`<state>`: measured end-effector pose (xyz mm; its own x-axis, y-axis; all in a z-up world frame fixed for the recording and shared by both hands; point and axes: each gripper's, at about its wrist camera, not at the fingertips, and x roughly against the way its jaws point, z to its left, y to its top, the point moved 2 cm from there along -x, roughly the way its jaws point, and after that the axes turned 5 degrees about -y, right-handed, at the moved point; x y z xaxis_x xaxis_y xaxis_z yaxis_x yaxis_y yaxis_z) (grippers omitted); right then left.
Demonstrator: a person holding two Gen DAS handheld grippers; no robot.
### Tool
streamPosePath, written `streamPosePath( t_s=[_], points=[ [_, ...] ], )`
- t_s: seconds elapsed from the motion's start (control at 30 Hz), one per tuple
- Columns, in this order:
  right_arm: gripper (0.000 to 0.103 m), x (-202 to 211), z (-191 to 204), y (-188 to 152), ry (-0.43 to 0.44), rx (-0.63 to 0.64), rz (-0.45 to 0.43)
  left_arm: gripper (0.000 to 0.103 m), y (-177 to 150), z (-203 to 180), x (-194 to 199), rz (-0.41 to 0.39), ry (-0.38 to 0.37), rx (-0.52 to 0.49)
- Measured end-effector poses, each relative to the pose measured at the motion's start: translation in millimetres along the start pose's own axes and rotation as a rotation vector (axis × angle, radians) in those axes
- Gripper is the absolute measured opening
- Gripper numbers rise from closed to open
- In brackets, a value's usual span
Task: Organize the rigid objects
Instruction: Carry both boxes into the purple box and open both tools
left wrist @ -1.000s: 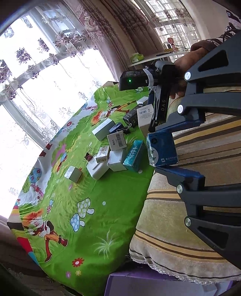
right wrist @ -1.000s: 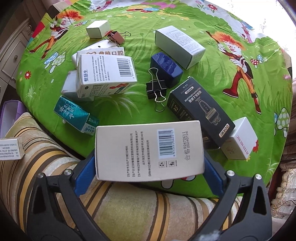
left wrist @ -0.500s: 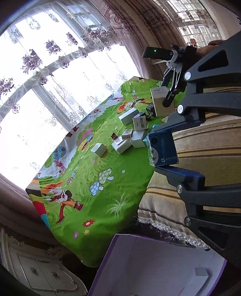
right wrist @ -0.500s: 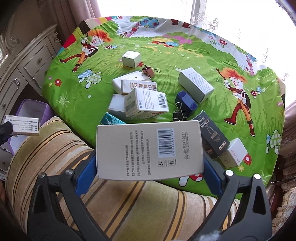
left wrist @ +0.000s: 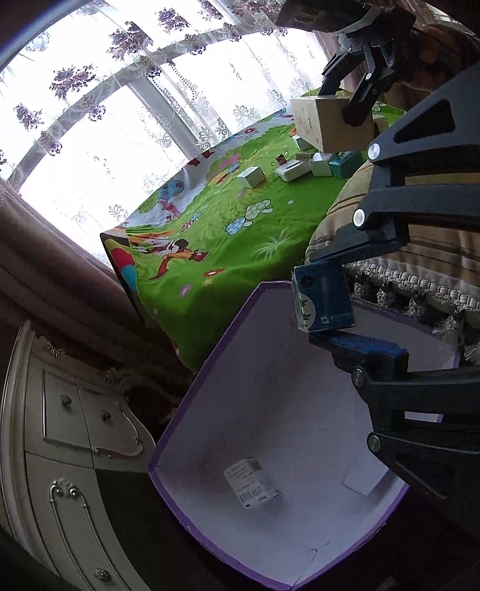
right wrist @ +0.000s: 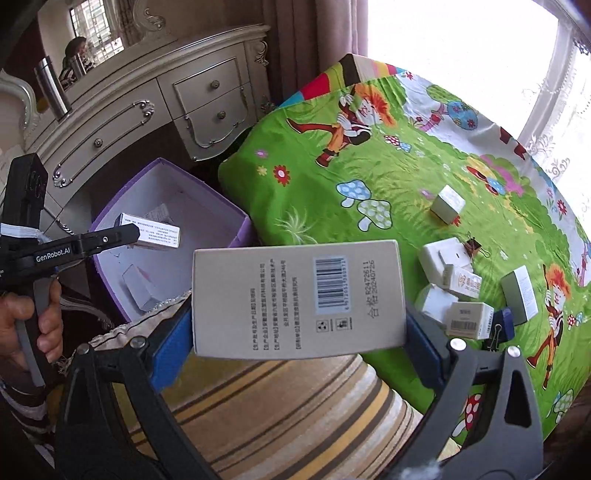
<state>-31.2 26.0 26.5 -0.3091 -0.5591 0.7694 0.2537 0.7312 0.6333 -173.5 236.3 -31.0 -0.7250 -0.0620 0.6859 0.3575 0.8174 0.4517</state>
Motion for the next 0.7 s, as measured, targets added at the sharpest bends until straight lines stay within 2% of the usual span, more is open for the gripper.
streamPosePath(
  t_s=[0.2, 0.43, 0.57, 0.7],
  points=[
    [0.100, -35, 58, 31, 0.088, 0.050, 0.030, 0.037, 3, 45, 12, -0.032, 0.058, 0.076],
    [0.100, -80, 118, 48, 0.119, 0.121, 0.066, 0.037, -1, 79, 16, -0.039, 0.079, 0.145],
    [0.100, -107, 138, 45, 0.156, 0.111, 0.111, 0.037, -5, 94, 15, -0.036, 0.088, 0.174],
    [0.100, -125, 144, 40, 0.155, 0.114, 0.153, 0.038, -8, 106, 14, -0.027, 0.088, 0.193]
  ],
)
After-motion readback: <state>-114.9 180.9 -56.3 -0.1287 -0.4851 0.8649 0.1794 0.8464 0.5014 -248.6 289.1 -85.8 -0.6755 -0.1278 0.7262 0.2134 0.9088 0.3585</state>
